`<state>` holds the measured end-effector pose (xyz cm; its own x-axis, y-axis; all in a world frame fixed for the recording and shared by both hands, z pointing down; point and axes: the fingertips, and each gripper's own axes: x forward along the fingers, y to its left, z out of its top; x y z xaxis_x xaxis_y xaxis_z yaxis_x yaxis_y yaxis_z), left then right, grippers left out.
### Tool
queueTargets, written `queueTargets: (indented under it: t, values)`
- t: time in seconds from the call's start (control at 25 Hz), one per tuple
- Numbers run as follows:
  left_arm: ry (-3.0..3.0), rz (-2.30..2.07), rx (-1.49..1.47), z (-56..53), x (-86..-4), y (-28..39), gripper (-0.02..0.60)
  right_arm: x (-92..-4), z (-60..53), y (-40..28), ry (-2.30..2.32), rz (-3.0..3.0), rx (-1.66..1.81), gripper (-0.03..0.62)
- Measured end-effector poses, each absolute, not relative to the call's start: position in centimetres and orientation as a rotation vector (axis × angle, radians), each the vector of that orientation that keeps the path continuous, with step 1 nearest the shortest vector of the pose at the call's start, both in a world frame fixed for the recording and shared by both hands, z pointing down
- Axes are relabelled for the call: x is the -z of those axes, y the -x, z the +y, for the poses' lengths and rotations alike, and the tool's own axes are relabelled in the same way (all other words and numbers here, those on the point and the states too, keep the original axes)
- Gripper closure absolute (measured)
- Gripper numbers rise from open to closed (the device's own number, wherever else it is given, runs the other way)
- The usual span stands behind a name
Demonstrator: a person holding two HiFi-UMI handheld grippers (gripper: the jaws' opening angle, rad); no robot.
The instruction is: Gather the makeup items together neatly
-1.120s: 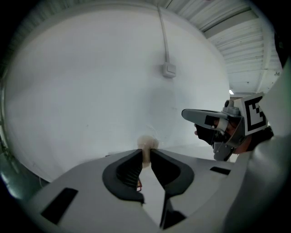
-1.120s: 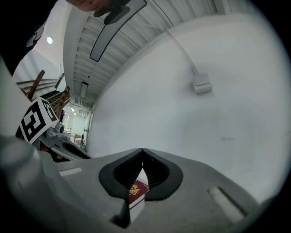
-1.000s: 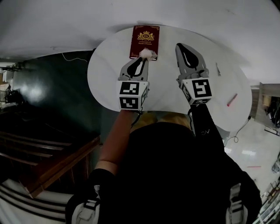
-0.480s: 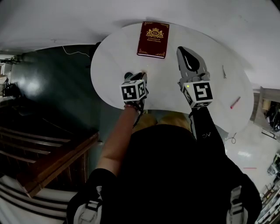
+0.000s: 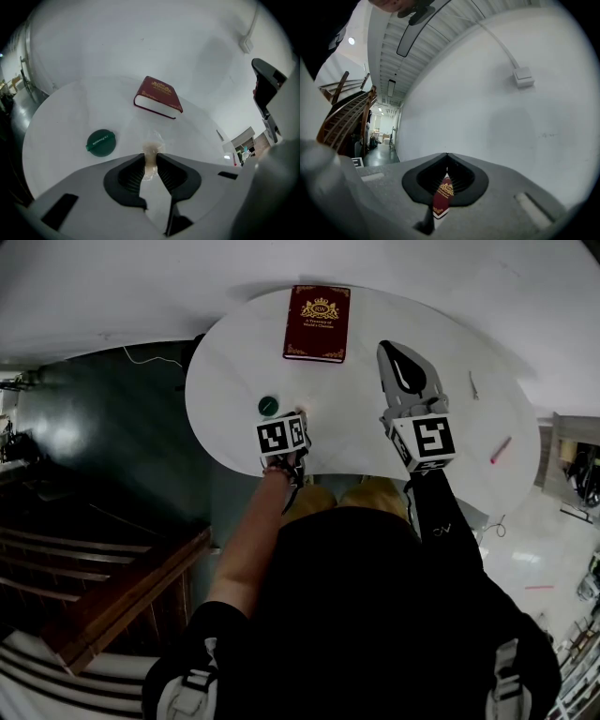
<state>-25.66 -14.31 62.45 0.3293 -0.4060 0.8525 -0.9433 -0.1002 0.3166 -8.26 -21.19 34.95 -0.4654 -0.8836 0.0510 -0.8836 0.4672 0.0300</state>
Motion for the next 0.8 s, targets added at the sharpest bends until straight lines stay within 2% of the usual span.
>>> queueTargets:
  t: [0.24, 0.4, 0.52, 0.8]
  values:
    - [-1.678, -1.224, -0.672, -14.1, -63.0, 25.2, 0.488, -35.3, -20.7, 7.8, -1.603, -2.625, 0.007, 0.589]
    - [-1.705, -1.223, -0.606, -14.4, -62.6, 25.1, 0.417, -35.3, -20.7, 7.4, -1.613, -2.623, 0.009, 0.589]
    - [-1.731, -1.233, -0.59, -14.7, -61.6, 25.1, 0.41, -35.0, -20.7, 7.3, -1.616, -2.626, 0.024, 0.589]
    - [-1.968, -1.376, -0.559, -16.8, -53.4, 27.0, 0.41, -33.3, -21.1, 7.9, -1.614, -2.668, 0.041, 0.589]
